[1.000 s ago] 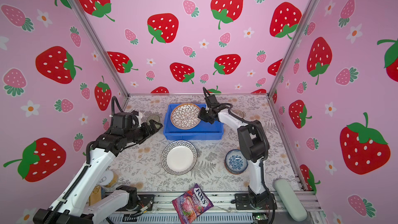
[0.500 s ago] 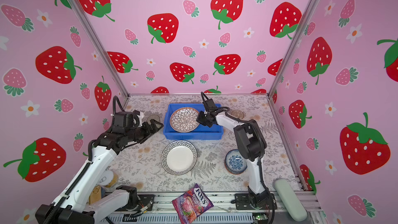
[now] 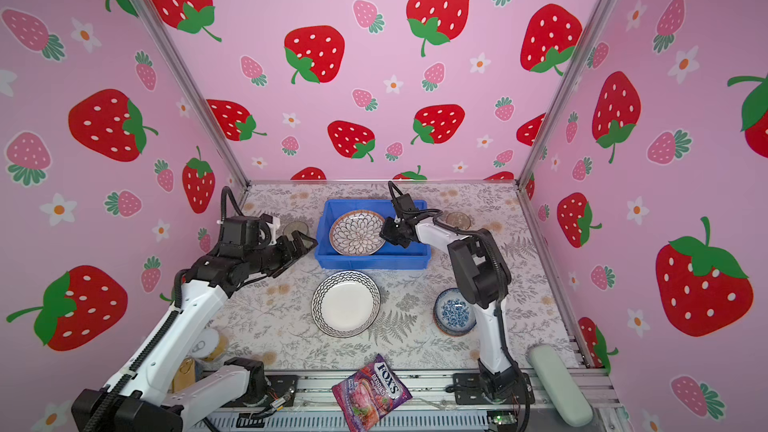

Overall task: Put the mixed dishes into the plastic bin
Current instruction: 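Lower the flower plate into the blue bin and open the right gripper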

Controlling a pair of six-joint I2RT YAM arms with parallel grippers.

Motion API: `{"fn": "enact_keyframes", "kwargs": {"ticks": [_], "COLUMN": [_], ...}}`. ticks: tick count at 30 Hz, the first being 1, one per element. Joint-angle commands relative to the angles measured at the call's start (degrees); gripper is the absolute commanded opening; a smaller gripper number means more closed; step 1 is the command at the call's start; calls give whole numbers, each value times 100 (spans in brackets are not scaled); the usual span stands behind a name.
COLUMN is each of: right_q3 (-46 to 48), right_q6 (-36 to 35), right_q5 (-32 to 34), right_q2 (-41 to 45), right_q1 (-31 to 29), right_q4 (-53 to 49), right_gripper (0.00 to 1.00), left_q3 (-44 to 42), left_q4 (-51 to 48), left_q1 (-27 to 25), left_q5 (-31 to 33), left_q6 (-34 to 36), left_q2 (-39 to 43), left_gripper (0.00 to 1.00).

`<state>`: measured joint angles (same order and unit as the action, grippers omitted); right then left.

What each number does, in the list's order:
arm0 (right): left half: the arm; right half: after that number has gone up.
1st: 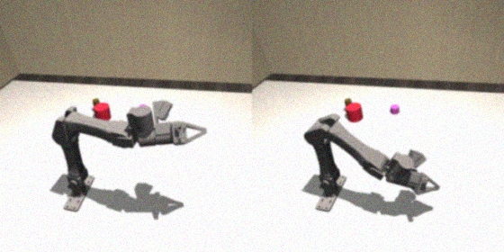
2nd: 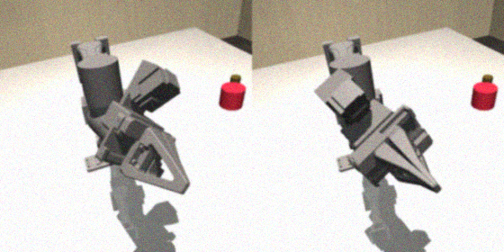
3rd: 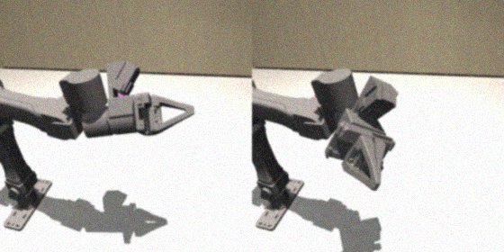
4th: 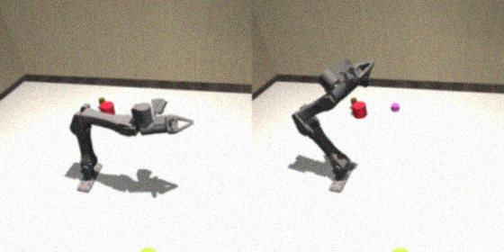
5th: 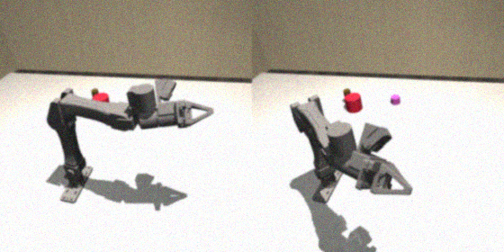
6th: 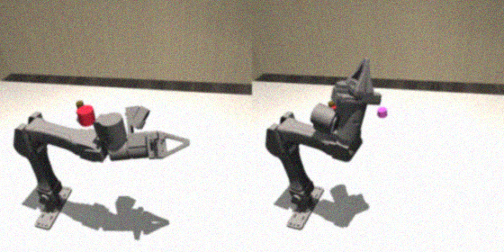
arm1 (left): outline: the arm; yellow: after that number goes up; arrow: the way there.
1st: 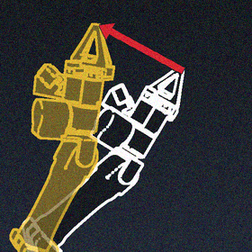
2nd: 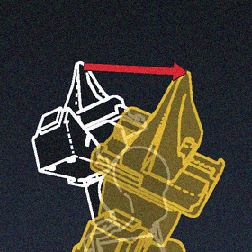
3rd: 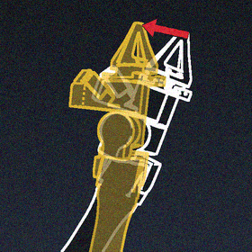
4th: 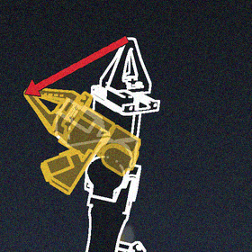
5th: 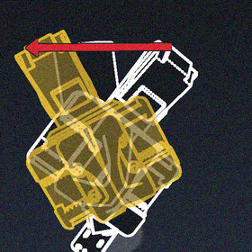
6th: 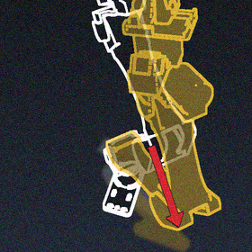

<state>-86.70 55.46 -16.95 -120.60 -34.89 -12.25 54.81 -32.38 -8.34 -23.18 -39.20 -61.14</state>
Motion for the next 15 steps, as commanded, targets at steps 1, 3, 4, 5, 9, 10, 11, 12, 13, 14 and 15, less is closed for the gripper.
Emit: {"fn": "enact_keyframes", "kwargs": {"ticks": [1,3,4,5,9,10,11,12,13,14,15], "right_q3": [-49,-32,-27,-23,-23,-23,-16,-7,-5,3,16], "right_q6": [119,105,99,96,82,81,72,75,68,55,47], "right_q5": [-221,-225,-232,-237,-264,-249,-232,-221,-228,-214,-192], "right_q2": [70,69,63,65,50,45,45,39,45,39,44], "right_q1": [-26,-26,-24,-14,-17,-16,-12,-12,-10,-6,-9], "right_q4": [553,552,553,557,564,552,540,544,531,526,516], "right_gripper": [9,13,14,16,22,24,25,26,28,29,29], "left_q3": [-114,-153,-171,-172,-181,-199,-209,-225,-245,-257,-276], "left_q4": [148,188,197,205,208,206,214,223,237,244,248], "left_q1": [31,29,32,34,31,29,34,29,28,34,37], "left_q5": [-111,-128,-125,-123,-125,-147,-128,-121,-125,-129,-134], "left_q6": [-111,-152,-166,-168,-189,-195,-214,-219,-237,-237,-251], "left_q2": [87,100,103,109,118,128,130,149,162,170,173], "left_gripper": [99,99,99,99,99,99,99,99,99,99,99]}}
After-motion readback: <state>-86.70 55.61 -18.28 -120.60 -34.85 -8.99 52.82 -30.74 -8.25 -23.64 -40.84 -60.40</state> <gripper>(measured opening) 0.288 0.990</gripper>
